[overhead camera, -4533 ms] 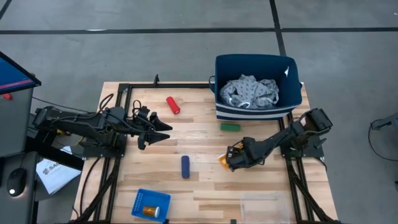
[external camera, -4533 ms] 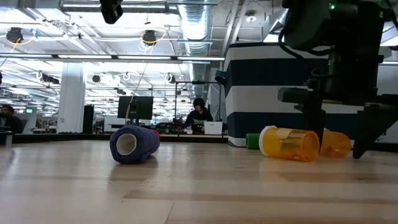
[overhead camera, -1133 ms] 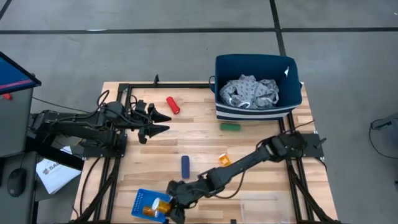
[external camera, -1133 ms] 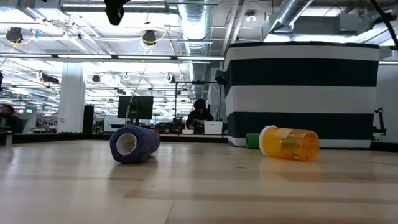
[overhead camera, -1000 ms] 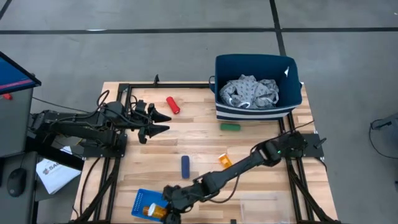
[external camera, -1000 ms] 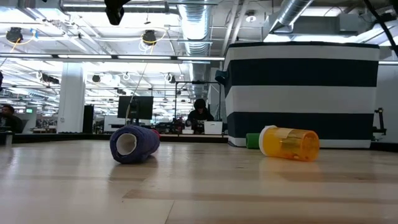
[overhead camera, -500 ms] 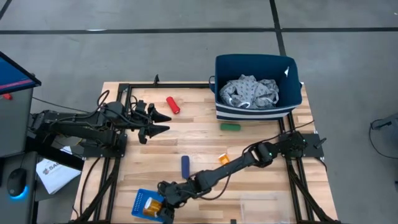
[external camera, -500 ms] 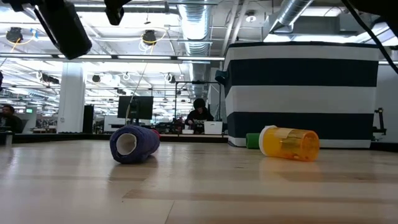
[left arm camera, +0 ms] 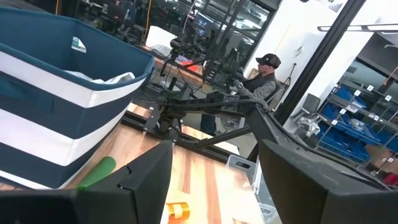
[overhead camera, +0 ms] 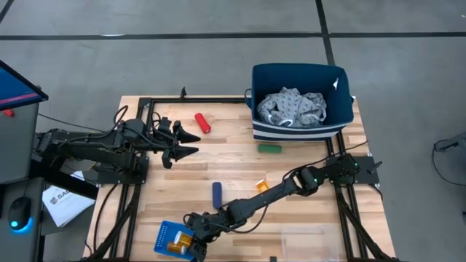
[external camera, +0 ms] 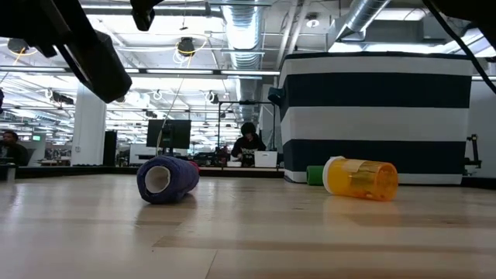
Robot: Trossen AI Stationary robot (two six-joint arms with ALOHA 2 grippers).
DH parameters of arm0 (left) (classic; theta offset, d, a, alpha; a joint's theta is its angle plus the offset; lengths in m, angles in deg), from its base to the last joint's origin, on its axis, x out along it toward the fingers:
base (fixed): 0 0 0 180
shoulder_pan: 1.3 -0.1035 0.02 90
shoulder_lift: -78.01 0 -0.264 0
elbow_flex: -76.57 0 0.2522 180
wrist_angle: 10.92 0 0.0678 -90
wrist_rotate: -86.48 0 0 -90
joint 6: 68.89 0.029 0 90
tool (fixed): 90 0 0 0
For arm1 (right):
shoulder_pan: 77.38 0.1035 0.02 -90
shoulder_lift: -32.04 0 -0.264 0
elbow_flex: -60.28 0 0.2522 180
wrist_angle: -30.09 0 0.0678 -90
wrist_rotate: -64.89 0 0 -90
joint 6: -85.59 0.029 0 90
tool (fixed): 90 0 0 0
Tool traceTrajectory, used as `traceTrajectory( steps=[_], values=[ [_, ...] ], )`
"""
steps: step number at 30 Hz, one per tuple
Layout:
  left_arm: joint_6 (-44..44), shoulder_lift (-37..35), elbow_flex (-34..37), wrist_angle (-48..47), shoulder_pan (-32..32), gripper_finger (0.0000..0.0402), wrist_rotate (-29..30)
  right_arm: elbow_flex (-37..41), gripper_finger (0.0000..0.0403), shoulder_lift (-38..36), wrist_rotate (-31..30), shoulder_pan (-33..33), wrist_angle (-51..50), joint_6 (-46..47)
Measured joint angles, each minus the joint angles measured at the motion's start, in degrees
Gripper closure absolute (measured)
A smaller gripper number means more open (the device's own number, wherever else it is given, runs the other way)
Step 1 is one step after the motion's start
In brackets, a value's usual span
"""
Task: Pick & place medical supplies in basket/bin
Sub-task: Put the right orange pill bottle into the blue basket, then put the orange pill bottle into the blue basket
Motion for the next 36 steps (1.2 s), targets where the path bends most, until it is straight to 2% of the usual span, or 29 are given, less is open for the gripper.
traceTrajectory(
  steps=[9, 15, 20, 23, 26, 29, 32, 34, 36],
  values=[
    [0.0, 0.0, 0.0, 0.0, 0.0, 0.0169, 0.0, 0.0, 0.0161, 0.0, 0.0, -1.0, 0.4, 0.0],
    [0.1, -0.2, 0.0, 0.1, 0.0, 0.0169, 0.0, 0.0, 0.0157, -0.3, 0.0, -1.9, -0.1, 2.0],
    [1.4, -1.5, 0.0, 0.2, 0.0, 0.0169, 0.0, 0.1, 0.0157, -3.2, -0.1, -1.5, -4.5, 2.8],
    [1.6, -2.6, 0.0, 0.2, 0.0, 0.0169, 0.5, 0.1, 0.0157, -5.9, -0.3, 0.3, -12.5, 2.9],
    [1.6, -3.3, 0.0, 0.3, 0.0, 0.0169, 0.5, 0.1, 0.0157, -8.9, -3.9, 3.2, -26.2, 2.9],
    [1.5, -3.7, 0.0, 0.2, 0.0, 0.0169, 0.5, 0.1, 0.0157, -11.6, -13.5, 6.9, -44.4, 7.9],
    [1.4, -3.8, 0.0, 0.1, 0.0, 0.0169, 0.6, 0.1, 0.0157, -13.0, -24.6, 10.6, -60.9, 18.3],
    [1.2, -3.8, 0.0, 0.0, 0.0, 0.0169, 0.6, 0.1, 0.0157, -13.4, -27.7, 11.8, -68.1, 24.3],
    [0.1, -3.8, 0.0, 0.1, 0.0, 0.0169, 0.6, 0.5, 0.0157, -13.6, -28.2, 11.4, -69.7, 26.3]
  ],
)
